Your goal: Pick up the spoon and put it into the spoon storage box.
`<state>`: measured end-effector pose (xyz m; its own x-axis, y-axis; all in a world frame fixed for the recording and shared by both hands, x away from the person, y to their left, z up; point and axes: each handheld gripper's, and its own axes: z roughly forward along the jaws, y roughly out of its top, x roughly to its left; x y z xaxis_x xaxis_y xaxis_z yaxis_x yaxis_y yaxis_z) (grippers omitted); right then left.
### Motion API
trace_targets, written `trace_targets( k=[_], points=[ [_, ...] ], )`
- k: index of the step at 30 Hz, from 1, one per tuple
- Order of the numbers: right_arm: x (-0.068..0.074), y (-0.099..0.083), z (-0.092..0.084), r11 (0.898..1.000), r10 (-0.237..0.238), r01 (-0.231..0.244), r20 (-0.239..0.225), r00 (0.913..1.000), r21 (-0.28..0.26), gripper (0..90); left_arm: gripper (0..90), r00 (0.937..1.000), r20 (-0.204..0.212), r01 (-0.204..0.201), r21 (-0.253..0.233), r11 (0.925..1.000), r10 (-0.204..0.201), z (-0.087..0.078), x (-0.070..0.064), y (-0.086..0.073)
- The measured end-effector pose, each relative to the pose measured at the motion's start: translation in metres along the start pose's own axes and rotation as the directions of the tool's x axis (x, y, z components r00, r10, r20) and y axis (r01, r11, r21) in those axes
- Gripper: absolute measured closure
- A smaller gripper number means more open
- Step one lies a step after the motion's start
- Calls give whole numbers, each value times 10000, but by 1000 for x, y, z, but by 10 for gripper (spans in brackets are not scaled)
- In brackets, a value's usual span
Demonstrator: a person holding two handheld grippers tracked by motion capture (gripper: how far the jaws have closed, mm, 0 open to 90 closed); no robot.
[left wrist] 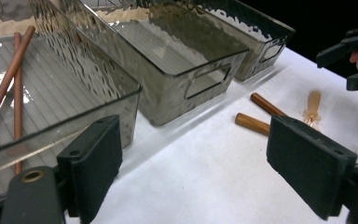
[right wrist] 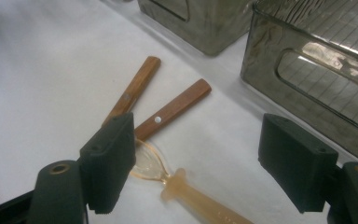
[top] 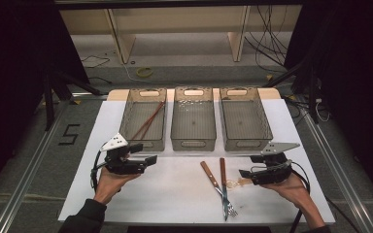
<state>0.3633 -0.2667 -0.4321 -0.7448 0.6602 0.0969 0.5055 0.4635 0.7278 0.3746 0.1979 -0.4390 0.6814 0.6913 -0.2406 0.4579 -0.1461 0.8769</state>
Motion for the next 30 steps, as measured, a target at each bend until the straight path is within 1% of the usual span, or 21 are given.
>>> trace_targets(
  k=[4, 5, 8, 11, 13, 14, 17, 22, 25, 28, 30],
  points=[
    [0, 1, 2, 9989, -196, 196, -3, 9998, 422, 282, 177, 9999, 142, -22, -73, 10000, 23, -1, -3, -5],
    [0, 1, 3, 9980, -343, 343, -18, 9994, 531, 282, 176, 9998, 153, -92, -66, 9999, 94, -1, -4, -7],
    [0, 3, 6, 9944, -526, 529, -59, 9986, 916, 282, 174, 9997, 82, -234, -86, 9997, 235, -1, -6, -10],
    [-1, 3, 9, 9897, -694, 699, -80, 9976, 1246, 283, 172, 9996, 114, -269, -51, 9996, 269, -2, -8, -14],
    [-1, 3, 11, 9848, -823, 829, -106, 9966, 1524, 283, 173, 9993, 44, -359, 4, 9994, 359, -3, -9, -16],
    [-1, 4, 12, 9806, -957, 957, -81, 9954, 1712, 285, 172, 9992, 59, -387, 25, 9992, 387, -3, -8, -17],
    [0, 4, 13, 9730, -1182, 1177, -95, 9929, 1986, 287, 172, 9991, 24, -414, 24, 9991, 414, -4, -8, -19],
    [-1, 5, 15, 9535, -1684, 1671, -167, 9856, 2507, 294, 173, 9993, 14, -364, -34, 9993, 364, -7, -8, -22],
    [-2, 5, 15, 9478, -1764, 1740, -149, 9842, 2672, 298, 171, 9995, 5, -315, -65, 9995, 315, -7, -8, -23],
    [-3, 4, 16, 9408, -1851, 1844, -248, 9824, 2845, 301, 171, 9990, 10, -444, -60, 9990, 444, -7, -9, -24],
    [-3, 4, 17, 9360, -1880, 1861, -224, 9819, 2987, 305, 170, 9987, -17, -502, -29, 9987, 502, -8, -10, -25]
  ],
)
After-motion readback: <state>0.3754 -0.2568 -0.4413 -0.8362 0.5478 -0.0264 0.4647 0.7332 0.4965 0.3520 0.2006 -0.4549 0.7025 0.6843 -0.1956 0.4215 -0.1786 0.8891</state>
